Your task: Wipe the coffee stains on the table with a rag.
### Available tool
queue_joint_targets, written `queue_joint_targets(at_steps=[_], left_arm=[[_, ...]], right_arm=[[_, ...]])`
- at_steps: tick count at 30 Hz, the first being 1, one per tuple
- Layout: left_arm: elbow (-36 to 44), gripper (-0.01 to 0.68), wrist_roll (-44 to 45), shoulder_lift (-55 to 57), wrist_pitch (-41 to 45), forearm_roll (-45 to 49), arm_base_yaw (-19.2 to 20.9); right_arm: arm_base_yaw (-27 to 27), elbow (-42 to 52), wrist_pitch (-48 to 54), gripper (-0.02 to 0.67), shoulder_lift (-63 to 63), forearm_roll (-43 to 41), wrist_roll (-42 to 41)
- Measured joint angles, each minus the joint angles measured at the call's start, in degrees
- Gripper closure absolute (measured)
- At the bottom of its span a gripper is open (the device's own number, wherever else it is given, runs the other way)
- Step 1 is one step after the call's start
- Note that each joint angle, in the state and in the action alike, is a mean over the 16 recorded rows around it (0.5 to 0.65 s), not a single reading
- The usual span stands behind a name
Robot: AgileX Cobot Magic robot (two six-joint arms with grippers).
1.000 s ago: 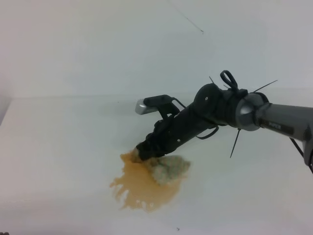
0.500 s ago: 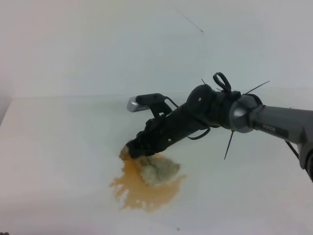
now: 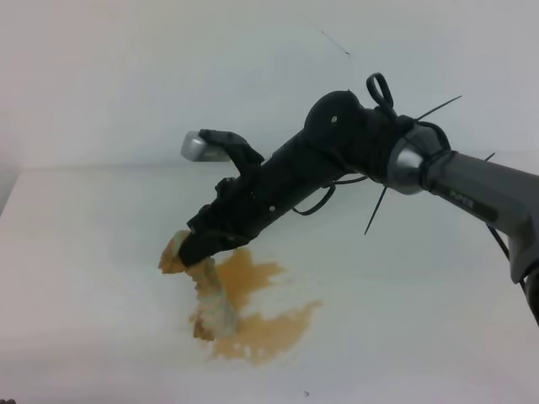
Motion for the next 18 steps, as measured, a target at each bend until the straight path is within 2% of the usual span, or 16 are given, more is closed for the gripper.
queue_joint_targets(at_steps=[4, 7, 18], left_arm=[[0.0, 0.675, 0.0, 0.0, 0.0, 0.0, 0.0], [0.0, 0.675, 0.0, 0.0, 0.0, 0.0, 0.0], [0.0, 0.675, 0.0, 0.0, 0.0, 0.0, 0.0]], right_arm=[[0.6, -0.9, 1.0, 0.637, 0.9, -1.6, 0.7], [1.0, -1.0, 0.8, 0.588, 1.5, -3.5, 1.0], [1.2, -4.6, 3.1, 0.27, 2.6, -12.4, 2.2]])
